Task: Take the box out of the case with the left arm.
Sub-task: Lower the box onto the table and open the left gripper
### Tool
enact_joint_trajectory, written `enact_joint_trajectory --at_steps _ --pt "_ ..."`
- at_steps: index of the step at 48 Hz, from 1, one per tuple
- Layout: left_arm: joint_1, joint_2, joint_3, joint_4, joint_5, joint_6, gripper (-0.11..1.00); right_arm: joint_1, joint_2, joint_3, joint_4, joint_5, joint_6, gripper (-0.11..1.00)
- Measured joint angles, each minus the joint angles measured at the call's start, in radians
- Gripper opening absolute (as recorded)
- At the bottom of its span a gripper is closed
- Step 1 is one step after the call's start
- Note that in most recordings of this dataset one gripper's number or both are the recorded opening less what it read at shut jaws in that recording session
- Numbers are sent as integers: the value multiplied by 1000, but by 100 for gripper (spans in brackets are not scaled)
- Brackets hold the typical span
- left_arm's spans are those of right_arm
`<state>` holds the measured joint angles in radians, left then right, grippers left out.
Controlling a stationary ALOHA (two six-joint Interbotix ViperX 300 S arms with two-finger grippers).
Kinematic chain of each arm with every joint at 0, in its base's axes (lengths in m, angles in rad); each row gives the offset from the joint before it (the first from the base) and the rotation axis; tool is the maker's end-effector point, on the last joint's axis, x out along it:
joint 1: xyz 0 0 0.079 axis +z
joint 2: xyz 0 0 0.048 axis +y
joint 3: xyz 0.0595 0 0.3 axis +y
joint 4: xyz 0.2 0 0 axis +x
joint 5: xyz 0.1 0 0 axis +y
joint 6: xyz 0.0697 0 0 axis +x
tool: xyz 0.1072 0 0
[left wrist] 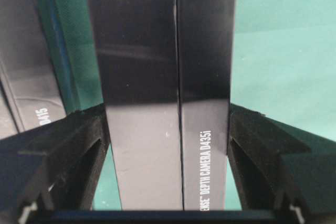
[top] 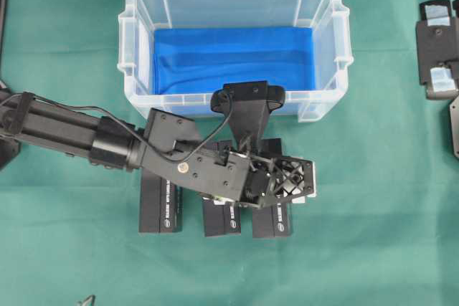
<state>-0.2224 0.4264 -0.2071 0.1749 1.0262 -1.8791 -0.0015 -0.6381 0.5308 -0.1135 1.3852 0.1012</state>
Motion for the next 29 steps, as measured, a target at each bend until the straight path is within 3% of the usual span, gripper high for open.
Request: enact_joint_trajectory --at_steps 15,21,29 --pt "-2 0 0 0 -6 0 65 0 0 0 0 2 0 0" --pt "0 0 -2 0 -8 -2 83 0 0 0 0 2 0 0" --pt "0 -2 -2 0 -9 -2 82 0 -2 0 0 2 0 0"
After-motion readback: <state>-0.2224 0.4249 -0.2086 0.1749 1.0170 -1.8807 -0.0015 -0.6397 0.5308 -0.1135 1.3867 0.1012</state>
